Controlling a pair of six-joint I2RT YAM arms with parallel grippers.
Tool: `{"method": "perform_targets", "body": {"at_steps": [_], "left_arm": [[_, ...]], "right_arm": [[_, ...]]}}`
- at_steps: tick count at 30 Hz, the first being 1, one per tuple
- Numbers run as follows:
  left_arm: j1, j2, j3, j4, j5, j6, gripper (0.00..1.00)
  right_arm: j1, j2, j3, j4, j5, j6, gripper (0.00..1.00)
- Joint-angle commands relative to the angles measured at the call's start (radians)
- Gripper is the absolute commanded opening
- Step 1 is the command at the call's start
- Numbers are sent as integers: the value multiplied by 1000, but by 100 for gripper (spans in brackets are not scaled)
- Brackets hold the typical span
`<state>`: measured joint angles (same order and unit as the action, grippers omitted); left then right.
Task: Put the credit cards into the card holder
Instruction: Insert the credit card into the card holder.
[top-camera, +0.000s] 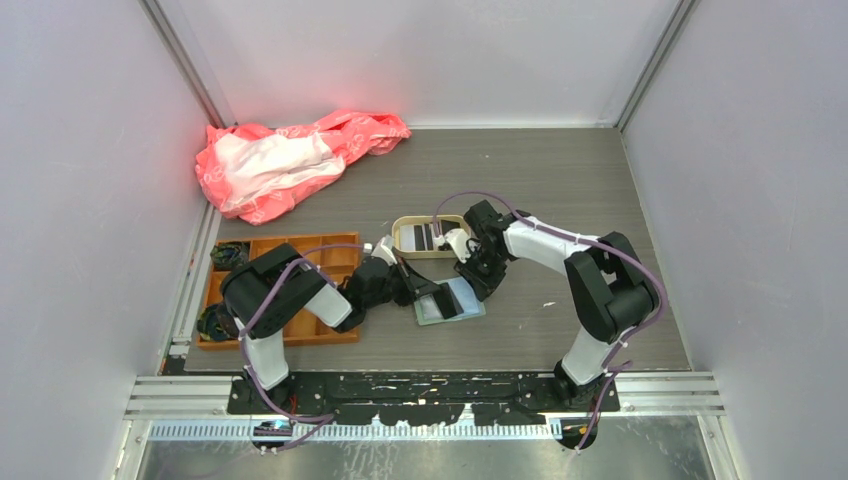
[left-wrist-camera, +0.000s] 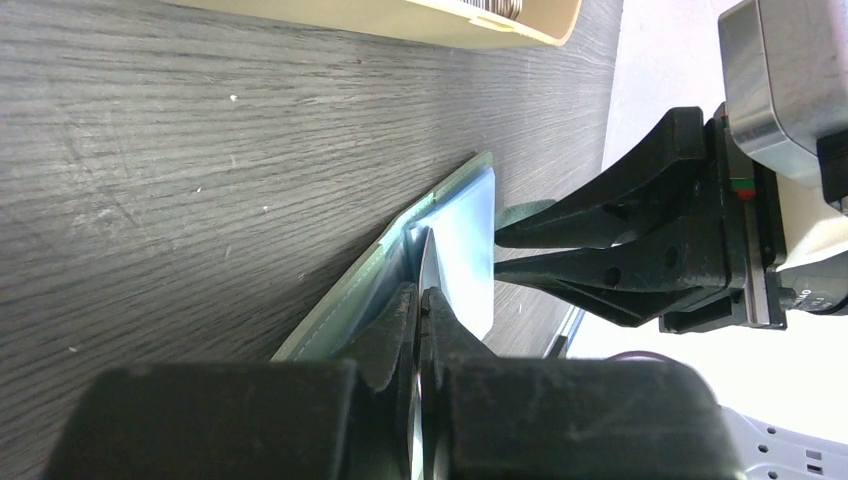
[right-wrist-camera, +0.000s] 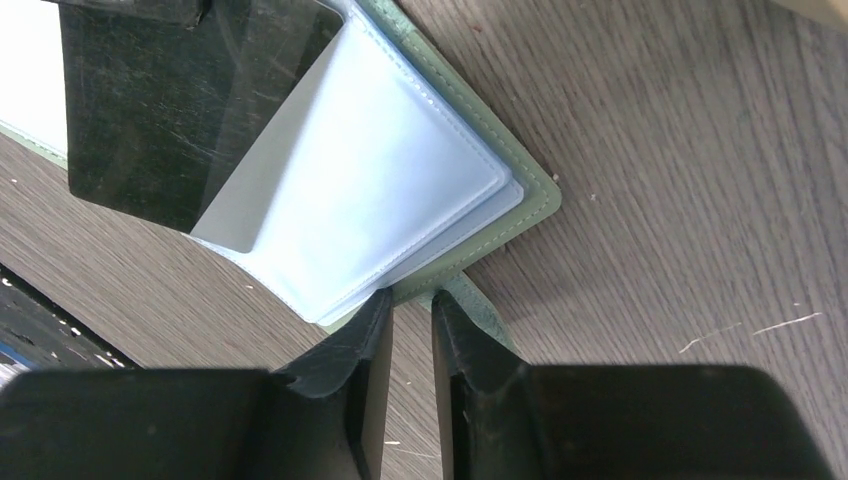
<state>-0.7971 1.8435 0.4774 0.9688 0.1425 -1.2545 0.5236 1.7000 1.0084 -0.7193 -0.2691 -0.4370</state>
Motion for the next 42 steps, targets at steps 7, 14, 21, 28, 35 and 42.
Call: {"method": "perform_targets", "body": {"at_steps": [7, 14, 21, 28, 35, 42], "left_arm": [[15, 13, 61, -62, 67, 5, 0], [22, 38, 79, -63, 85, -5, 0], [28, 62, 96, -82, 100, -14, 3], [31, 68, 107, -100, 111, -16, 7], [36, 78, 114, -101, 134, -25, 11], [40, 90, 114, -88, 155, -36, 13]], "right_arm": [[20, 53, 15, 21, 29, 21, 26], [23, 55, 19, 20, 23, 23, 27], [24, -51, 36, 23, -18, -6, 40], [63, -211, -16, 112, -222, -74, 41], [219, -176, -27, 207, -302, -183, 23], [312, -157, -73, 318, -191, -184, 18]]}}
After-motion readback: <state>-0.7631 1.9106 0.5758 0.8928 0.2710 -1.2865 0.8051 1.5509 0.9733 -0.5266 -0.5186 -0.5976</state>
